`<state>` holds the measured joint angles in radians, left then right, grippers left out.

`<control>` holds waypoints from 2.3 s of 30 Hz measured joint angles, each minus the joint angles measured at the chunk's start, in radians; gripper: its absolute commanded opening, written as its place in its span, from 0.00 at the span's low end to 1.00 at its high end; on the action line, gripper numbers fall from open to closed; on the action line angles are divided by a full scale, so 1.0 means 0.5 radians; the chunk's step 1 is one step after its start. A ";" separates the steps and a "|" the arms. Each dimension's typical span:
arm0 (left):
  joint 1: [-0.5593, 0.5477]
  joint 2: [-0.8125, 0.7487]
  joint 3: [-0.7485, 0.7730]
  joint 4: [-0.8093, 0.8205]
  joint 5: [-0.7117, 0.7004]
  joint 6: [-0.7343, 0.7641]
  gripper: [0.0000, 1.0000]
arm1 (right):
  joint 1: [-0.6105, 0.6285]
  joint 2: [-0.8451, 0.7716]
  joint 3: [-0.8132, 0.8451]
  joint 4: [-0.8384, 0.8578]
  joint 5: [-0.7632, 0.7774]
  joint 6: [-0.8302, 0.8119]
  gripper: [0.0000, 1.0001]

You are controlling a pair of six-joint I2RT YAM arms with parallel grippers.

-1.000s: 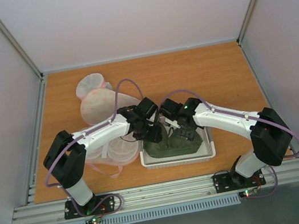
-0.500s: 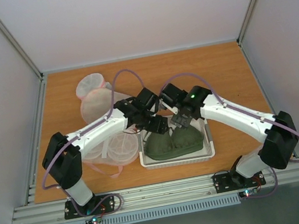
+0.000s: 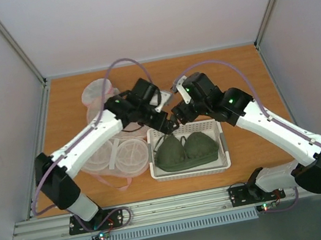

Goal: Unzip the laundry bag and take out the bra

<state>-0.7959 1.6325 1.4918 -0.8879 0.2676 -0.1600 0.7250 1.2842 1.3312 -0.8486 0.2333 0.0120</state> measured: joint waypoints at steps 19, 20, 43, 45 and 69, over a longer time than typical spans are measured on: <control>1.714 -0.031 0.108 -0.099 0.301 0.414 0.99 | -0.282 0.961 0.507 0.629 -0.849 -0.200 0.98; 1.807 0.020 0.108 -0.100 0.311 0.422 0.99 | -0.295 1.056 0.556 0.649 -0.896 -0.208 0.98; 2.096 0.272 -0.388 0.018 0.340 0.578 0.99 | -0.370 2.808 2.197 0.192 -1.612 -0.465 0.83; 2.096 0.291 -0.389 0.022 0.340 0.581 0.99 | -0.362 2.811 2.198 0.179 -1.661 -0.502 0.71; 2.399 0.309 -0.503 -0.230 0.261 1.118 0.68 | -0.134 2.562 2.219 0.060 -1.209 -0.945 0.01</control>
<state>0.4038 1.7870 1.2404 -1.0027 0.3981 0.3988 0.6579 2.5652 2.4409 -0.8188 -0.3714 -0.4603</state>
